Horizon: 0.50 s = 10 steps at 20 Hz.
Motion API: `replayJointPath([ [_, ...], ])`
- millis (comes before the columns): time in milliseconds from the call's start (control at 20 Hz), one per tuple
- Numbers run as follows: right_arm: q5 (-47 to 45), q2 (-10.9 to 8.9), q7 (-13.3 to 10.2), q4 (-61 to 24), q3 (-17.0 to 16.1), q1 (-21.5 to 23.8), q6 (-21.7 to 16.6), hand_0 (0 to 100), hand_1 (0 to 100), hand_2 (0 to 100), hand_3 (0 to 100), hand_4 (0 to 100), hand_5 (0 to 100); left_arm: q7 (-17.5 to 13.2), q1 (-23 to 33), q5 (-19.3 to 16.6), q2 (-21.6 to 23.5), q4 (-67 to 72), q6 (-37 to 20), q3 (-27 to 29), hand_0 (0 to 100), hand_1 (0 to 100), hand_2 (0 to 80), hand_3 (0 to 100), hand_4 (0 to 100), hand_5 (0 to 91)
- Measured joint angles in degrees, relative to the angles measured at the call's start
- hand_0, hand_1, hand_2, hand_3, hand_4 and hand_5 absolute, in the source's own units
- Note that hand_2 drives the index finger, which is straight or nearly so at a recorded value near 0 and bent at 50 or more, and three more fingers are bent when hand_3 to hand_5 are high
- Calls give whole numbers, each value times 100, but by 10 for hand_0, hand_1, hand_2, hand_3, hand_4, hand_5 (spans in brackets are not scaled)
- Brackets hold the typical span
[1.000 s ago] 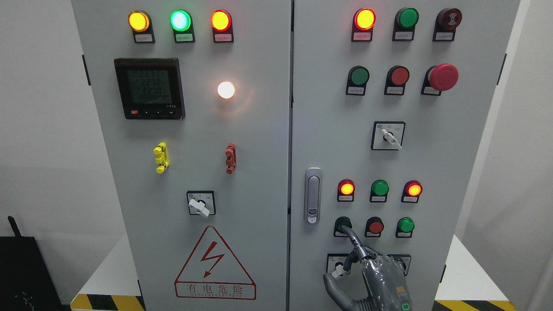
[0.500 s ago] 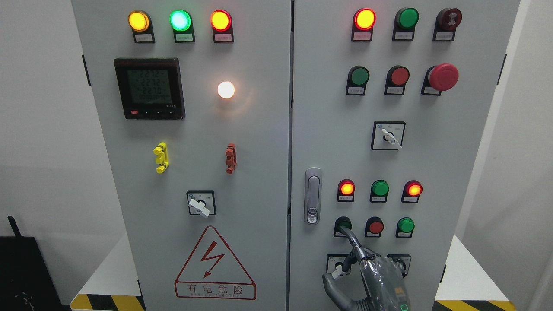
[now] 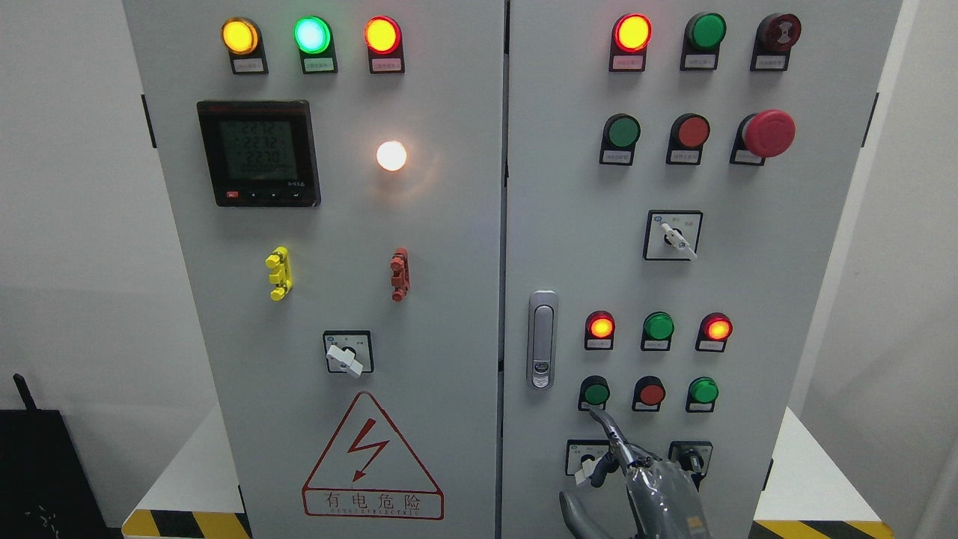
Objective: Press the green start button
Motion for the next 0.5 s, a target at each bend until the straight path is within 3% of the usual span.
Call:
replayJointPath([
  [150, -214, 0, 13, -167, 21, 172, -10, 397, 155, 0, 543, 490, 389, 0, 0, 0, 0, 0, 0, 0, 120, 556, 0, 0, 0, 0],
  [300, -449, -1, 16, -329, 42, 393, -11, 395, 139, 0, 408, 381, 242, 0, 0, 0, 0, 0, 0, 0, 120, 556, 0, 0, 0, 0],
  [400, -602, -2, 18, -446, 54, 519, -12, 350, 127, 0, 261, 228, 72, 0, 0, 0, 0, 0, 0, 0, 120, 556, 0, 0, 0, 0],
  [500, -763, -3, 36, -552, 64, 609, -4, 299, 122, 0, 176, 143, 0, 0, 0, 0, 0, 0, 0, 0, 120, 556, 0, 0, 0, 0],
])
